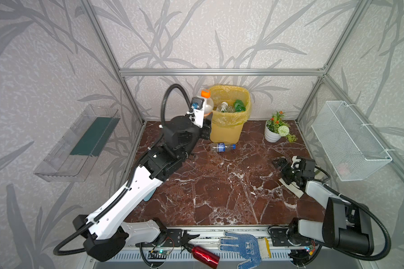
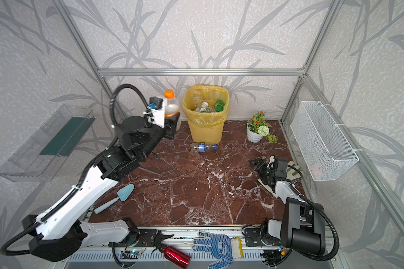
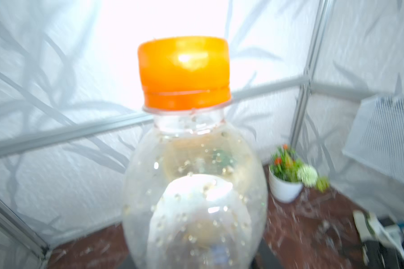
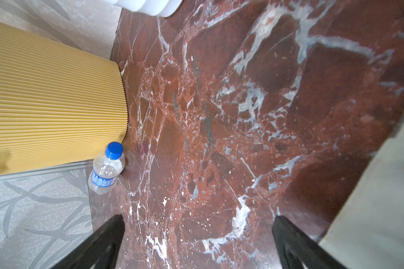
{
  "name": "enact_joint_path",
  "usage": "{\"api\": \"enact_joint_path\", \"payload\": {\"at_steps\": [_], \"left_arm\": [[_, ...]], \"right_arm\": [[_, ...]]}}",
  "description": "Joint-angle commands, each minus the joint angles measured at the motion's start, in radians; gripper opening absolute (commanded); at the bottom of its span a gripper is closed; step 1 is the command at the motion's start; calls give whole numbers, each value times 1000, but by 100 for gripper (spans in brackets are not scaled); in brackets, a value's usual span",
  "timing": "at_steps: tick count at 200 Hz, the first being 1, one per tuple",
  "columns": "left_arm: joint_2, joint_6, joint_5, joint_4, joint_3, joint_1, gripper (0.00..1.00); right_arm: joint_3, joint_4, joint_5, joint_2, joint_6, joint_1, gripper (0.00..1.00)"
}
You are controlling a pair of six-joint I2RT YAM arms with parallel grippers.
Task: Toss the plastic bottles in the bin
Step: 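Lift the orange-labelled bottle with the left gripper and drop it into the bin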
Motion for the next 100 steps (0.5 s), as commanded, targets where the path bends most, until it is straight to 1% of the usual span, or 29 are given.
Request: {"api": "enact_joint_path", "payload": {"at_steps": [1, 18, 34, 43, 44, 47, 57, 64, 68, 74, 81, 90, 100], "left_arm": [[84, 92, 29, 262, 36, 34, 45], [202, 21, 104, 254, 134, 80, 45], [383, -76, 176, 127, 305, 122, 48], [506, -133, 218, 18, 424, 136, 54], [525, -138, 218, 5, 463, 138, 54], [564, -153, 233, -33, 492, 139, 57], [700, -190, 249, -156, 673, 140, 65], [775, -212, 265, -224, 796, 138, 68], [807, -225, 269, -250, 853, 138, 73], [837, -243, 271, -267, 920, 135, 79], [848, -250, 274, -254, 961, 130, 84], [826, -238, 270, -201, 958, 122, 98], [773, -205, 253, -110, 904, 109, 99]], "right_arm": [[23, 23, -21, -28, 8, -4, 100], [19, 21, -20, -51, 15, -5, 100], [19, 18, -28, -68, 20, -3, 100], [21, 14, -37, -76, 19, -2, 100], [21, 14, -38, -77, 19, -1, 100], [23, 10, -41, -81, 18, -1, 100], [28, -6, -47, -96, 10, -3, 100], [32, -22, -49, -111, 1, -3, 100], [35, -34, -47, -122, -7, -2, 100], [37, -48, -43, -139, -17, -2, 100], [39, -66, -34, -161, -29, -3, 100], [37, -82, -21, -187, -44, -2, 100], [30, -91, -5, -211, -51, -2, 99]]}}
